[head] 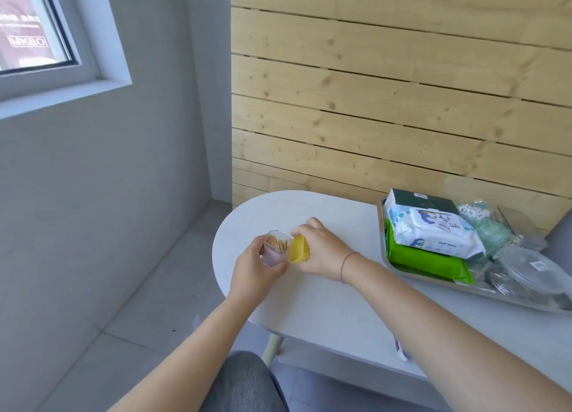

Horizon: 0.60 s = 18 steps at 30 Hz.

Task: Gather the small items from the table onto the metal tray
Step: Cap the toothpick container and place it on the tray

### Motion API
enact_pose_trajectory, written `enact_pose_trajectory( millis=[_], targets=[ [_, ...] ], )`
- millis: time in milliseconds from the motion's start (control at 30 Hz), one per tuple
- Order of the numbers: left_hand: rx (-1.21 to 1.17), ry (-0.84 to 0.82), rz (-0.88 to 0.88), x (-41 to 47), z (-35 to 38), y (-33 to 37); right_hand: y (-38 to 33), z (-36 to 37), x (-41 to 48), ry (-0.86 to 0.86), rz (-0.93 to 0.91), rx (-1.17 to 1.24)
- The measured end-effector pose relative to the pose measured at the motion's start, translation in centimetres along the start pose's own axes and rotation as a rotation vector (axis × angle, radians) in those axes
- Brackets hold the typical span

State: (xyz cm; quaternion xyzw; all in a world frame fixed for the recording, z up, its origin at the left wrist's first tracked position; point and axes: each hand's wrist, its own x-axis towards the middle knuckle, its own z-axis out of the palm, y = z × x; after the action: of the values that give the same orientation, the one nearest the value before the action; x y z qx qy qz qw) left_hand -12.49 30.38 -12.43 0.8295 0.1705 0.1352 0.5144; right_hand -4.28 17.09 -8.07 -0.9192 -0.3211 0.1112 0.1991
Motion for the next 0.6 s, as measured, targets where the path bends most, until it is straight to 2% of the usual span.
enact_pose_trajectory(
  millis=[200, 367, 500, 600],
  targets=[
    [-0.041, -0.113, 0.109, -1.0, 3.1, 3.5, 0.8, -6.1, -4.2, 0.032, 0.014, 0.386],
    [-0.126, -0.133, 0.143, -1.9, 6.6, 6.8, 2.5, -8.4, -6.6, 0.138, 0.121, 0.385],
    [-0.114, -0.109, 0.171, -2.5, 8.7, 8.7, 4.5, -8.9, -7.7, 0.307, 0.280, 0.316],
    [-0.114, -0.126, 0.174, -2.9, 9.8, 9.6, 4.8, -8.9, -8.4, 0.388, 0.318, 0.286]
  ],
)
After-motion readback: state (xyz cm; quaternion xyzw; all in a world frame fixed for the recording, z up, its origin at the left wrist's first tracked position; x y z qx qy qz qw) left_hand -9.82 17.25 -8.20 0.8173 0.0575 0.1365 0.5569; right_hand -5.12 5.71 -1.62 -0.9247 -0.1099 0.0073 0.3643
